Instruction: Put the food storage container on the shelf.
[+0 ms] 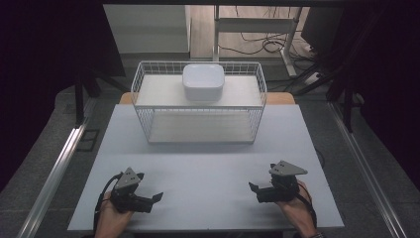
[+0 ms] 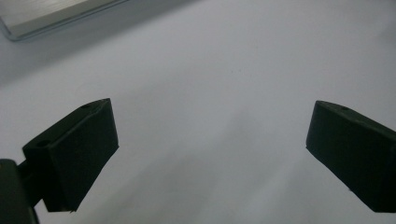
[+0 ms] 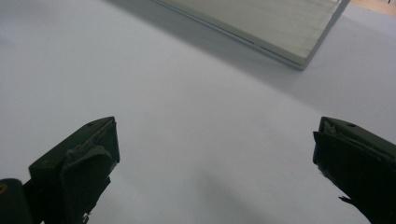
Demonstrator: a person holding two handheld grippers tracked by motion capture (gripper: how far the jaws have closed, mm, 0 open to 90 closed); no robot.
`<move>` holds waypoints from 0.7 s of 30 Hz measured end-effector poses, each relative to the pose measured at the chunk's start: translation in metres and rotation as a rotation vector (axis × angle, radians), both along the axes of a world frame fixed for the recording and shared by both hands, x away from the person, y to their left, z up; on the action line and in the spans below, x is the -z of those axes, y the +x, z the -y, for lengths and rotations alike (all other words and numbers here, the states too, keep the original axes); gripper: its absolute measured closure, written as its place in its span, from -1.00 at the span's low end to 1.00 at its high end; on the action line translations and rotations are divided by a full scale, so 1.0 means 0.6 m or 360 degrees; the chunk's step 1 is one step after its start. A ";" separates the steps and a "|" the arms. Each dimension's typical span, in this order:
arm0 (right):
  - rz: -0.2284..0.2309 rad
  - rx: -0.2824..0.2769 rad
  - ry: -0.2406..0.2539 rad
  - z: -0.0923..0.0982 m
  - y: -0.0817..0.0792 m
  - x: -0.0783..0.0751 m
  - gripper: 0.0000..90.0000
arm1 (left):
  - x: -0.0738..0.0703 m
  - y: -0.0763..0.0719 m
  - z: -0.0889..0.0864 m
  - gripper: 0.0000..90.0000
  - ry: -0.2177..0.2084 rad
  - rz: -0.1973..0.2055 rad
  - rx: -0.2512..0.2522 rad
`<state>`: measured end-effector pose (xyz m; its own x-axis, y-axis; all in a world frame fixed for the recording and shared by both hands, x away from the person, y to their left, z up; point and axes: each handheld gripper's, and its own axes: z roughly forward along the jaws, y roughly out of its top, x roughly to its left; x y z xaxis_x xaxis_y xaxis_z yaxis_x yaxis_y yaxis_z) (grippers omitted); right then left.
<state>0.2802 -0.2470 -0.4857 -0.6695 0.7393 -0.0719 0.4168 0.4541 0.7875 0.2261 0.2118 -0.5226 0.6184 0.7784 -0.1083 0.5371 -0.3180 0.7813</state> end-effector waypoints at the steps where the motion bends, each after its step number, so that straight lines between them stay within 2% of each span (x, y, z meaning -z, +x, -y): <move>1: -0.0012 0.0008 -0.0007 0.004 -0.002 0.004 -0.99 | 0.003 -0.002 -0.003 -0.95 -0.0011 -0.0017 -0.0007; 6: -0.0044 0.0026 -0.0016 0.010 -0.005 0.014 -0.99 | 0.009 -0.008 -0.007 -0.95 -0.0009 -0.0046 -0.0011; 7: -0.0060 0.0031 -0.0025 0.013 -0.007 0.018 -0.99 | 0.012 -0.010 -0.008 -0.95 -0.0006 -0.0072 -0.0014; 9: -0.0069 0.0033 -0.0025 0.014 -0.007 0.020 -0.99 | 0.014 -0.011 -0.009 -0.95 -0.0002 -0.0084 -0.0018; 14: -0.0147 0.0035 -0.0041 0.018 -0.011 0.030 -0.99 | 0.024 -0.007 -0.013 -0.94 0.0027 -0.0151 -0.0054; 16: -0.0155 0.0033 -0.0047 0.018 -0.010 0.032 -0.99 | 0.025 -0.006 -0.013 -0.94 0.0039 -0.0156 -0.0058; 17: -0.0183 0.0036 -0.0060 0.019 -0.010 0.036 -0.99 | 0.026 -0.005 -0.013 -0.94 0.0044 -0.0164 -0.0064; 21: -0.0186 0.0035 -0.0065 0.019 -0.009 0.037 -0.99 | 0.026 -0.004 -0.012 -0.94 0.0043 -0.0160 -0.0061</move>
<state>0.2751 -0.2584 -0.5080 -0.6586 0.7521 -0.0245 0.5150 0.4742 0.7140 0.2234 0.2188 -0.5381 0.5749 0.8049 -0.1472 0.6247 -0.3156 0.7142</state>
